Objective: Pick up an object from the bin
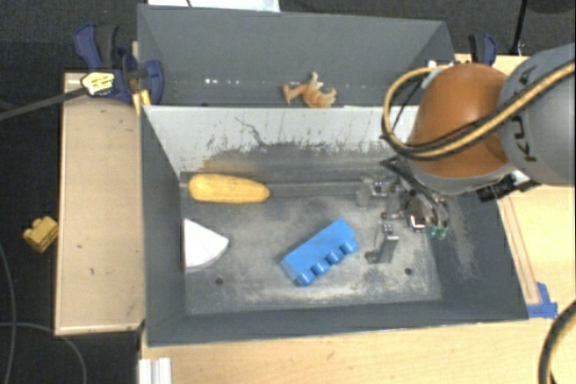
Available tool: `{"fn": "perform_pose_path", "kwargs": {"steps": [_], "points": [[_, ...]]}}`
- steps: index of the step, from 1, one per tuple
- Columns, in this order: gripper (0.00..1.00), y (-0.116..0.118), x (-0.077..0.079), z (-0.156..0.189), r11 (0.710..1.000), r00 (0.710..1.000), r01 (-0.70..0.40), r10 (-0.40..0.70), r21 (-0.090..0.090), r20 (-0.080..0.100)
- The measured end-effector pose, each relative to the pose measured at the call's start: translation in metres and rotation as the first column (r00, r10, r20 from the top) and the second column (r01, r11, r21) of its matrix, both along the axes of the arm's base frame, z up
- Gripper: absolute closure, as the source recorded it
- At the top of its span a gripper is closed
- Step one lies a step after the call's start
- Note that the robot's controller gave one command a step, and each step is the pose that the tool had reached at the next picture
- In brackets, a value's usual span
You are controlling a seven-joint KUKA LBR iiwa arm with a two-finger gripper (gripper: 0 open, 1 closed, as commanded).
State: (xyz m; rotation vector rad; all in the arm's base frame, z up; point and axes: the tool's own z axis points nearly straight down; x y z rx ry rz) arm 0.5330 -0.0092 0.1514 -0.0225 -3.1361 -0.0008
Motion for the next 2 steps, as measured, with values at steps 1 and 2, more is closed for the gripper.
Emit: {"fn": "perform_pose_path", "kwargs": {"steps": [1,2], "points": [[0.00,0.000,0.002,0.005,1.000,1.000,0.000,0.000,0.000,0.008],[0.00,0.031,0.001,-0.048,0.968,0.968,-0.250,0.250,-0.003,0.015]]}}
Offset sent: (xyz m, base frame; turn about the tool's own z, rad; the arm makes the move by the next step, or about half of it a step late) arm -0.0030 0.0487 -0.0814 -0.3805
